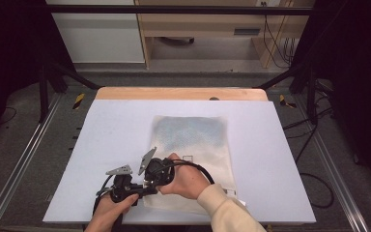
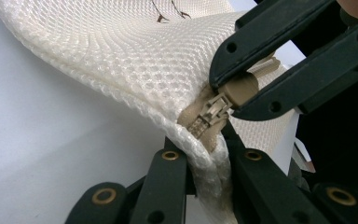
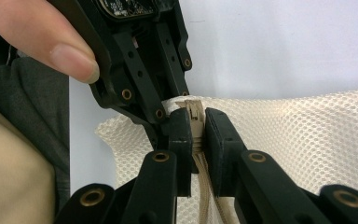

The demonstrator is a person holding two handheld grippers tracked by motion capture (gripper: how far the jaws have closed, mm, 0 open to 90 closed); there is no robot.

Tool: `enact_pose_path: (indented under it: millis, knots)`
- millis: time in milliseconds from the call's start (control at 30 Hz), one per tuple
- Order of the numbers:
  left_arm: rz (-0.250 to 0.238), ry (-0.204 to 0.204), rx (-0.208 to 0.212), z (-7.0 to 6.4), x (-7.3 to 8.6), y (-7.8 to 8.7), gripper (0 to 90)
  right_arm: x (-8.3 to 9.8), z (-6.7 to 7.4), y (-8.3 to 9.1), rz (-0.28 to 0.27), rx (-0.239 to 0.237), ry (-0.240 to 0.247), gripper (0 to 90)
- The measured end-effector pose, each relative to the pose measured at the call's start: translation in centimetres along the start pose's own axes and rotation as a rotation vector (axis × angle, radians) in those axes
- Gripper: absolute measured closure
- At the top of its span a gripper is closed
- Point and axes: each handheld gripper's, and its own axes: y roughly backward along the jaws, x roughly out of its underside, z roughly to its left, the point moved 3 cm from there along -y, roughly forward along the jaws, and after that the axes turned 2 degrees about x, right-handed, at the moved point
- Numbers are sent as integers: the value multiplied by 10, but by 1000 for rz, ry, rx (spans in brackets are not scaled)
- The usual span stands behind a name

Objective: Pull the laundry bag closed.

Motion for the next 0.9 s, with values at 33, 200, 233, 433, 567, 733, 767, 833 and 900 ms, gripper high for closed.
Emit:
enact_pose_path:
  millis: [33, 200, 233, 433, 567, 733, 767, 833, 900]
  knots:
    - [0, 0, -5, 0, 0, 0, 858, 0, 0, 0, -1, 3, 1, 817]
    - [4, -6, -14, 1, 0, 1, 870, 1, 0, -1, -1, 10, 11, 818]
    - [7, 0, -17, 1, 0, 1, 871, 1, 0, 0, 0, 10, 11, 818]
    - [3, 6, -24, 2, 0, 2, 874, 1, 1, 0, 7, 17, 17, 819]
    - [-1, 11, -22, 1, 0, 2, 874, 2, 1, 1, 18, 26, 26, 819]
    - [-1, 6, -22, 1, 0, 2, 875, 4, 0, 3, 21, 22, 24, 819]
    - [-2, 9, -23, 1, 0, 2, 874, 5, 0, 4, 24, 22, 30, 820]
    - [-2, 11, -20, 0, 0, 2, 874, 5, 1, 4, 28, 22, 27, 820]
    - [-3, 8, -18, 0, 0, 2, 874, 6, 1, 4, 32, 26, 35, 820]
